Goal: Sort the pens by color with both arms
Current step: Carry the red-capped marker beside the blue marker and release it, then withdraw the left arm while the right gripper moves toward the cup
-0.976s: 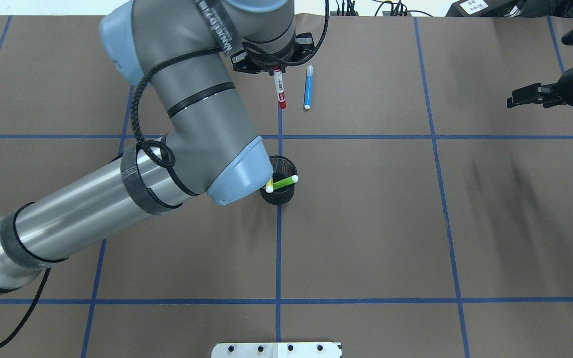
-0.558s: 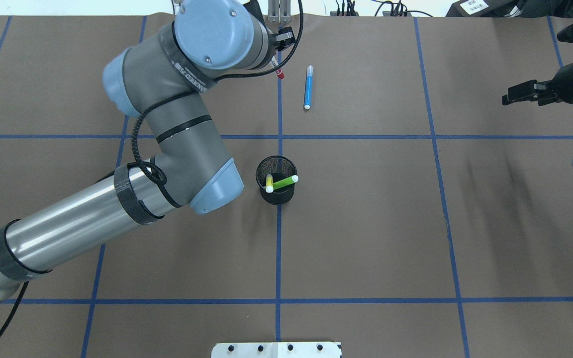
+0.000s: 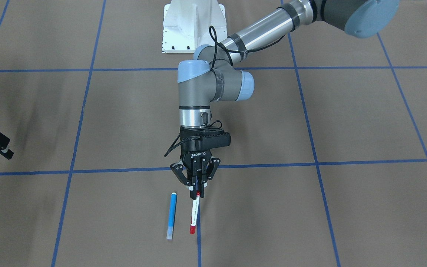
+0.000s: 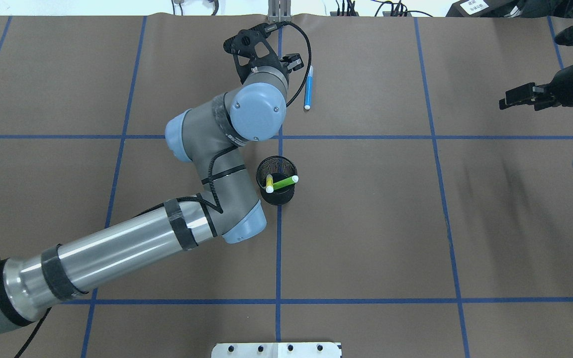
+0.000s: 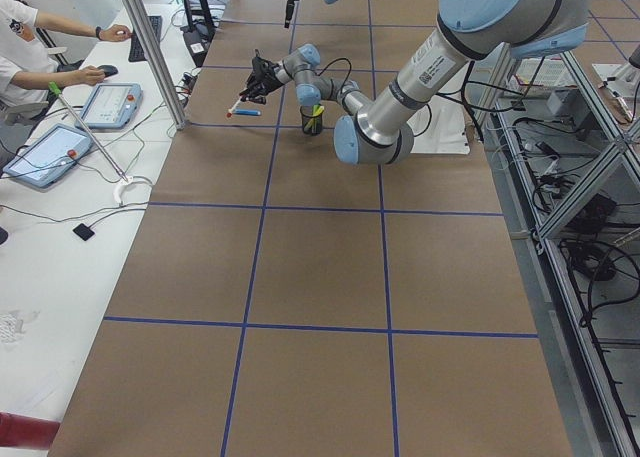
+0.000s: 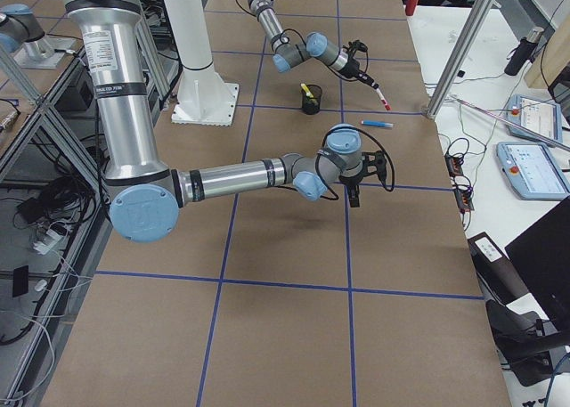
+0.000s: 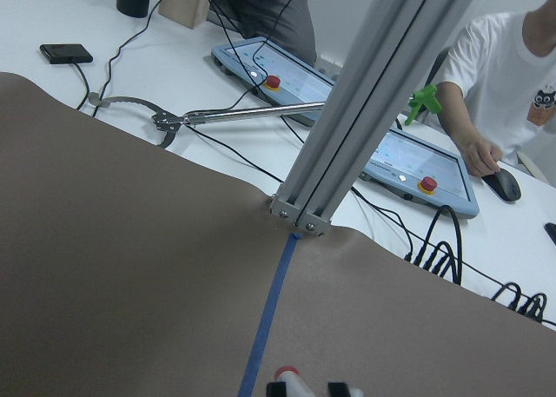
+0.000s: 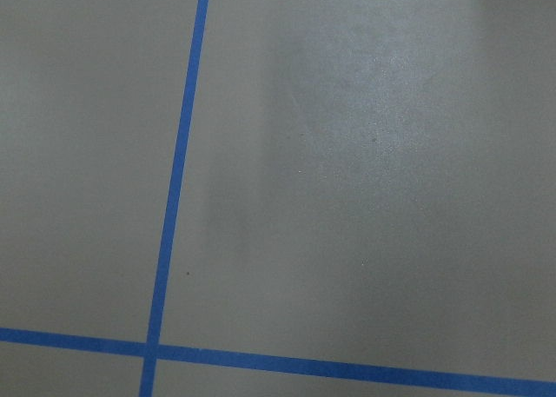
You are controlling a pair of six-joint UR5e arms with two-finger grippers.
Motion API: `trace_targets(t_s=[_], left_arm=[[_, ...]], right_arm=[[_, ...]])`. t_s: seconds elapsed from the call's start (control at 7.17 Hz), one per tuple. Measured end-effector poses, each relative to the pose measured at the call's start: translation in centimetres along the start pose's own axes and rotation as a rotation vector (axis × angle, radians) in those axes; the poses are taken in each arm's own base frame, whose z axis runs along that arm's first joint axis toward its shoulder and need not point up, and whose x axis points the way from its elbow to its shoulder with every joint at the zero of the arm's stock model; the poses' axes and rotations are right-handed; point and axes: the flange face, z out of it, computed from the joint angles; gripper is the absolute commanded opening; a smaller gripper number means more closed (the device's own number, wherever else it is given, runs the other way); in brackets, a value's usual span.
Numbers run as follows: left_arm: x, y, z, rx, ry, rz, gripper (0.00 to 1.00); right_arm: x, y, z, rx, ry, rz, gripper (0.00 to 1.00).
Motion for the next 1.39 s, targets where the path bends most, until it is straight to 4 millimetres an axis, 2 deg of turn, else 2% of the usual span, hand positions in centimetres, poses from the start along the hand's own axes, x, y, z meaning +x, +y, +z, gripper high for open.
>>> trace_targets(t_s=[0.42, 0.56, 0.7, 0.84, 0.98, 1.26, 1.39], left_arm=[[0.7, 1.1, 1.7, 0.034, -0.011, -0.029, 0.00], [0.6, 1.4, 2.0, 0.034, -0.013, -0.029, 0.18], [0.4, 1.6, 2.2, 0.031, -0.015, -0.028, 0.65], [0.5, 1.6, 2.1, 0.026, -0.012, -0.028, 0.77], [0.7, 1.7, 1.9, 0.008, -0.010, -0.024, 0.85], [1.4, 1.6, 0.9, -0.040, 0.010, 0.042, 0.85], [2.6, 0.9, -0.4, -0.072, 0.041, 0.078, 0.89]], right_arm=[[0.0, 0.1, 0.2, -0.002, 0.003, 0.000, 1.00], [0.0, 0.1, 0.3, -0.002, 0.005, 0.000, 1.00], [0.0, 0.1, 0.3, -0.002, 0.006, 0.000, 1.00], [0.0, 0.1, 0.3, -0.002, 0.006, 0.000, 1.00], [0.0, 0.2, 0.4, -0.003, 0.006, 0.000, 1.00], [0.0, 0.2, 0.3, -0.002, 0.005, -0.001, 1.00], [-0.3, 0.1, 0.3, -0.001, 0.002, -0.001, 1.00]])
